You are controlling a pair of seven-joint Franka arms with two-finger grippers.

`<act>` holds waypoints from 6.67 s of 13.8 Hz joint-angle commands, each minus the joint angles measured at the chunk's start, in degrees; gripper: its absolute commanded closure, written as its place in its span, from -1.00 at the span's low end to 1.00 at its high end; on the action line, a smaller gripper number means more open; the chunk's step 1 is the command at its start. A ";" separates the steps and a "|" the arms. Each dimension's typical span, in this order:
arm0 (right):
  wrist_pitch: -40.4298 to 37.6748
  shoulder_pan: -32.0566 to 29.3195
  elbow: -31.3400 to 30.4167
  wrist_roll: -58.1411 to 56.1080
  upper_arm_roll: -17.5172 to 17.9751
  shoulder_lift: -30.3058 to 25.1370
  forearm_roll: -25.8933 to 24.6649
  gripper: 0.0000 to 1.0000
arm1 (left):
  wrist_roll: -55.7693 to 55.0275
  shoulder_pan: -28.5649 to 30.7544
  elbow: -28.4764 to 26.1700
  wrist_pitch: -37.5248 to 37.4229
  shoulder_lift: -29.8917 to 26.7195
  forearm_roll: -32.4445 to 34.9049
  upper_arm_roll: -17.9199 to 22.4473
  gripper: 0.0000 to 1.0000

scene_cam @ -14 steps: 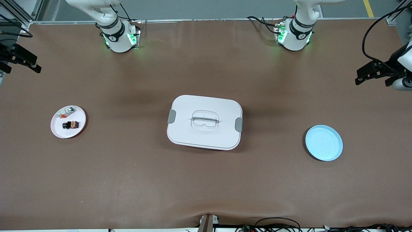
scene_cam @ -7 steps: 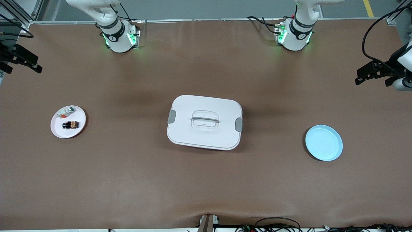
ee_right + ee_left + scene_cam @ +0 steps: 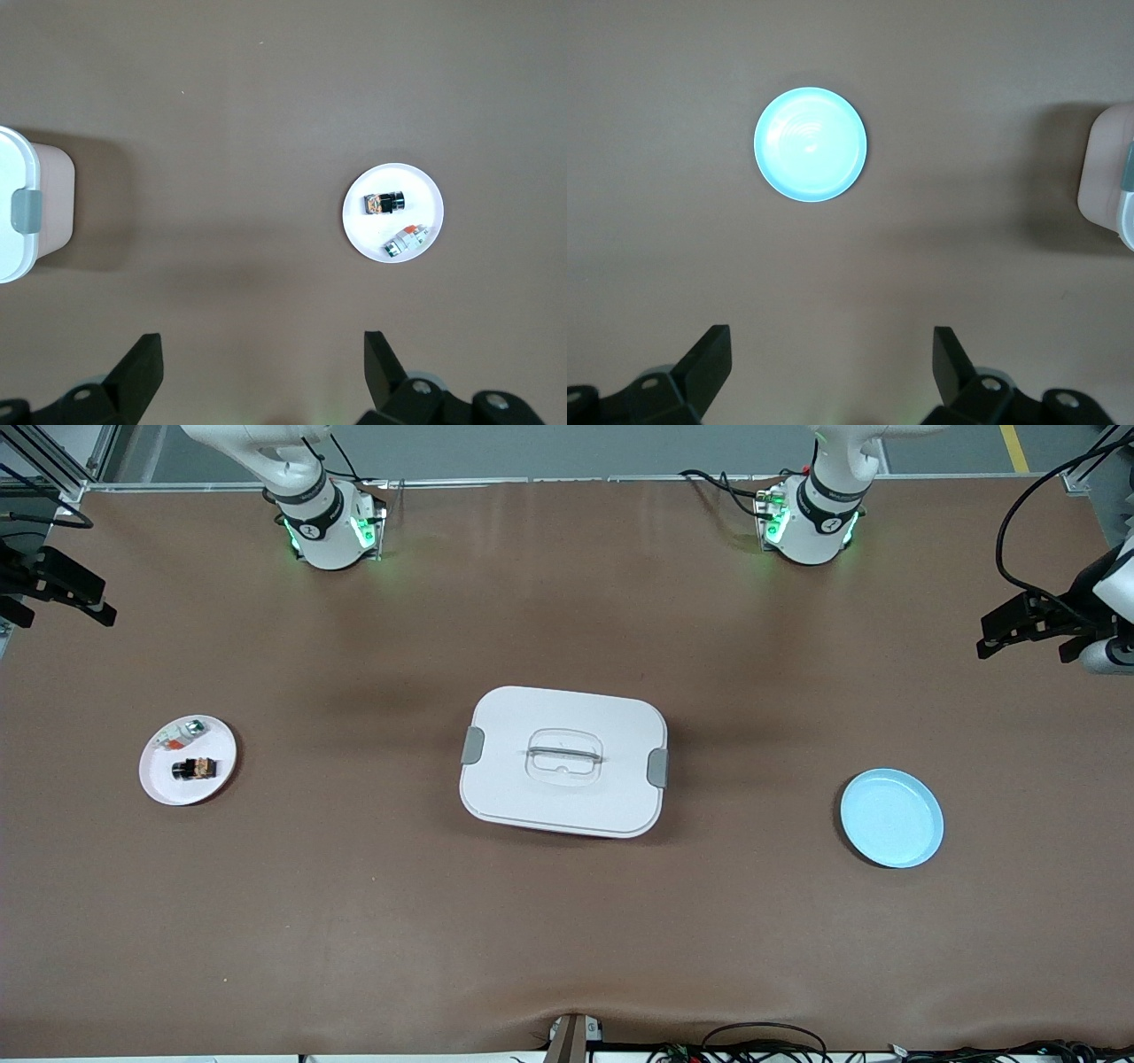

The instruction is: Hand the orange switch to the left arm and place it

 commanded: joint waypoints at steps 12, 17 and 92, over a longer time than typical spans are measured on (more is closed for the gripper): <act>0.60 -0.54 -0.13 -0.54 0.24 -0.90 -0.19 -1.00 | 0.67 0.08 1.40 -0.98 0.18 0.21 0.02 -1.00; -0.45 -0.98 -0.65 0.42 -0.02 -0.37 -0.37 -1.00 | 0.67 0.17 1.75 -0.98 0.18 0.21 0.03 -1.00; 56.94 -18.56 -28.16 -25.41 0.33 34.43 -2.31 -1.00 | 0.49 -0.27 3.33 -1.07 0.09 -0.14 -0.15 -1.00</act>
